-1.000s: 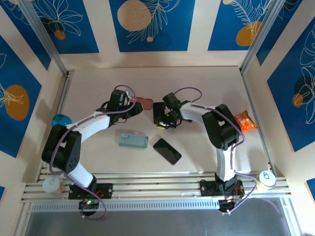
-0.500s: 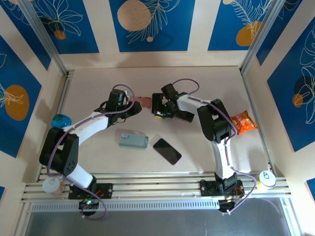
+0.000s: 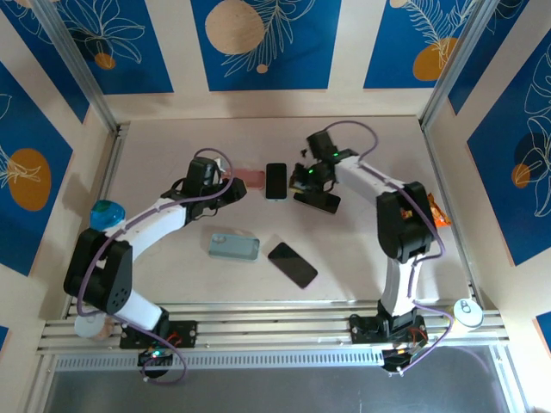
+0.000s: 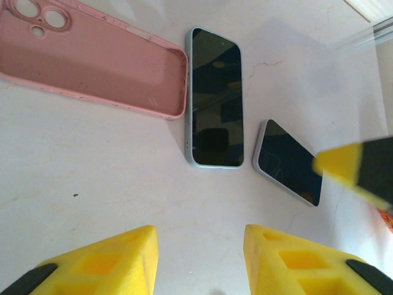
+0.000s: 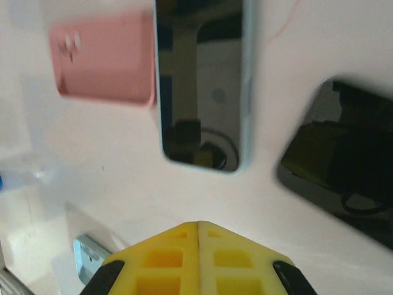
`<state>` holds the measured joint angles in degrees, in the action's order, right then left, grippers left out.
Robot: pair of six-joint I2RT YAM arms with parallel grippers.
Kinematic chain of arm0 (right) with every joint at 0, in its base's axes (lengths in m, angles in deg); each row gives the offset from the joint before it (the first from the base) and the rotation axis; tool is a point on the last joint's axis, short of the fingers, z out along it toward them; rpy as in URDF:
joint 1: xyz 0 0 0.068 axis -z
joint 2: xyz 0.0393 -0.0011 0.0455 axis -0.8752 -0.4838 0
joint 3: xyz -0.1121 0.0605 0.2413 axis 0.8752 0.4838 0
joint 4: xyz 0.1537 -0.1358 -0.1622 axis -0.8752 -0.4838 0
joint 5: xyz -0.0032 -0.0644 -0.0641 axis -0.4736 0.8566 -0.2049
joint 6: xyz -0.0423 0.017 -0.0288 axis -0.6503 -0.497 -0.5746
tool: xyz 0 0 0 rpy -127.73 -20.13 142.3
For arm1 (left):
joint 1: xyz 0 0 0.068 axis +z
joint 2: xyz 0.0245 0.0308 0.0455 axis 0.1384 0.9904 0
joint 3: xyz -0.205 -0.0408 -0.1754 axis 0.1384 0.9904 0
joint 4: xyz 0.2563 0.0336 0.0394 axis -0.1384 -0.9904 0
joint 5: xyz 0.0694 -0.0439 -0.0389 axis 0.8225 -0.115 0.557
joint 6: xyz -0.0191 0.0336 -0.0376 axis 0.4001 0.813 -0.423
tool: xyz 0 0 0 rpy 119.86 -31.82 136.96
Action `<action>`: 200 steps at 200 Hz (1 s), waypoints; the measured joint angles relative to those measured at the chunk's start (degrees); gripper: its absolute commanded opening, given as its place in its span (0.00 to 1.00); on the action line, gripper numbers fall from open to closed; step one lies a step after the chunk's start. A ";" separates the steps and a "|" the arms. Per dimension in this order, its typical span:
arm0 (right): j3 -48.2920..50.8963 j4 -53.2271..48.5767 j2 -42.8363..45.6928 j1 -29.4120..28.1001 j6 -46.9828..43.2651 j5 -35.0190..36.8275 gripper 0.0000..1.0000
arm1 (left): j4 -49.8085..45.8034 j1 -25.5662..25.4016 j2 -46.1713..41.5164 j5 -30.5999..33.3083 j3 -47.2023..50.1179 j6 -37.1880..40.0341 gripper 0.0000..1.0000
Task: Put the phone into the phone case
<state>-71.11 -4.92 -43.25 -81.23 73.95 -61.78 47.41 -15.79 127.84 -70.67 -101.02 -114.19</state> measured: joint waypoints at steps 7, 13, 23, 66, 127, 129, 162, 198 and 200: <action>-0.37 -0.13 0.46 2.21 -0.68 0.11 0.04 | -0.17 0.00 -0.50 -0.02 0.17 0.20 0.43; -0.79 -0.13 0.46 3.98 -1.18 0.22 0.04 | -0.37 0.00 -0.85 0.00 0.24 0.35 0.43; -1.18 -0.07 -0.11 6.54 -1.86 0.55 0.04 | -0.76 0.00 -1.25 -0.02 0.26 0.37 0.43; -5.09 -1.62 -7.80 12.66 -3.17 1.31 0.04 | -2.80 -0.04 -2.51 0.00 1.11 0.74 0.43; -4.48 -1.42 -11.56 12.79 -3.48 1.27 0.03 | -4.28 -0.04 -3.23 0.44 1.70 0.72 0.43; -4.24 -1.38 -11.56 12.79 -3.50 1.27 0.03 | -4.31 -0.04 -3.23 0.44 1.70 0.72 0.43; 1.09 0.48 -10.36 12.70 -3.48 1.25 0.03 | -4.15 -0.04 -3.23 0.42 2.25 0.52 0.43; 7.45 0.11 -5.64 11.45 -3.45 1.51 0.02 | -3.76 -0.04 -3.21 0.39 2.51 0.52 0.43; 7.85 0.15 -5.38 11.32 -3.45 1.51 0.02 | -3.74 -0.04 -3.21 0.39 2.51 0.52 0.43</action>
<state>-63.26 -4.76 -48.63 -69.90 70.50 -60.27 43.67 -15.83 124.63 -70.28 -98.50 -113.67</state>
